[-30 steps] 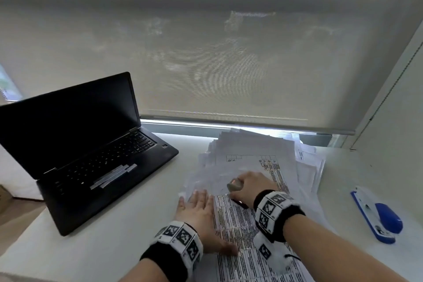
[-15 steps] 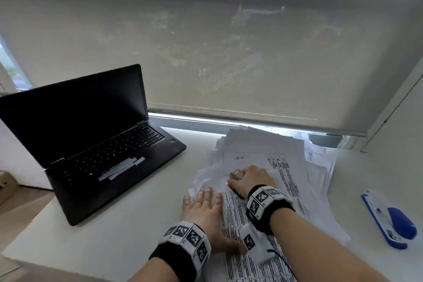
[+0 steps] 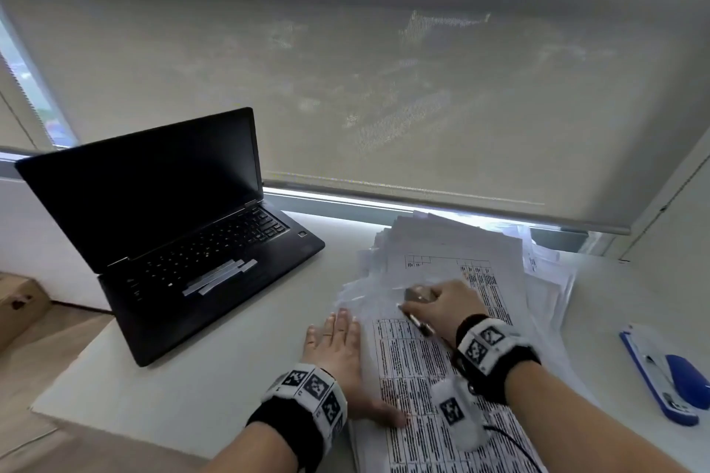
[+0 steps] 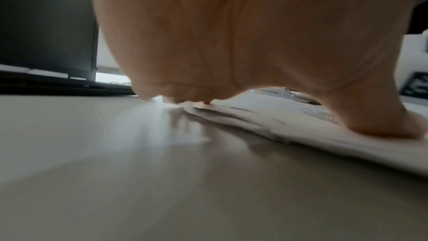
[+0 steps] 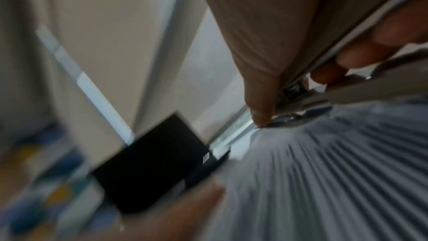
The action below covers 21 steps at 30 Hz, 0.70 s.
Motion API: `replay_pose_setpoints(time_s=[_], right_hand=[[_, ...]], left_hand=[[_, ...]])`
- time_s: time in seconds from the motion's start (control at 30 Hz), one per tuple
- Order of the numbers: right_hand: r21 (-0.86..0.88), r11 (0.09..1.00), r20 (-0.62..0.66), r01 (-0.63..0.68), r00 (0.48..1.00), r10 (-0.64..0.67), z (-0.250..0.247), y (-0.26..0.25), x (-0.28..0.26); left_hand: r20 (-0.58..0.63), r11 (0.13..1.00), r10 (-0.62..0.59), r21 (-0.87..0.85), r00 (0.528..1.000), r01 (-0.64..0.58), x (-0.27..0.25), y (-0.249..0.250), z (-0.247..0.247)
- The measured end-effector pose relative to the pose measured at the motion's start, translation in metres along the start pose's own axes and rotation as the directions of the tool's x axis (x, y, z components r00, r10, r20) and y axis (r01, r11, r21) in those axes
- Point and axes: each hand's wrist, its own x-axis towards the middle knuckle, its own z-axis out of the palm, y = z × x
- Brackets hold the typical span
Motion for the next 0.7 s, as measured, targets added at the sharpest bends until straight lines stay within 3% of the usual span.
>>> replay_pose_setpoints(time_s=[0.1, 0.23, 0.7], right_hand=[[-0.242, 0.969, 0.097, 0.056, 0.995, -0.033, 0.017, -0.017, -0.009], [-0.386, 0.919, 0.076, 0.080, 0.996, -0.055, 0.027, -0.046, -0.013], [-0.329, 0.944, -0.042, 0.002, 0.999, -0.016, 0.045, -0.053, -0.010]], left_hand=[[0.023, 0.999, -0.026, 0.033, 0.999, 0.025, 0.002, 0.002, 0.002], [0.017, 0.998, -0.050, 0.048, 0.999, 0.049, 0.004, 0.004, 0.003], [0.050, 0.998, -0.046, 0.039, 0.998, 0.045, 0.013, -0.001, 0.003]])
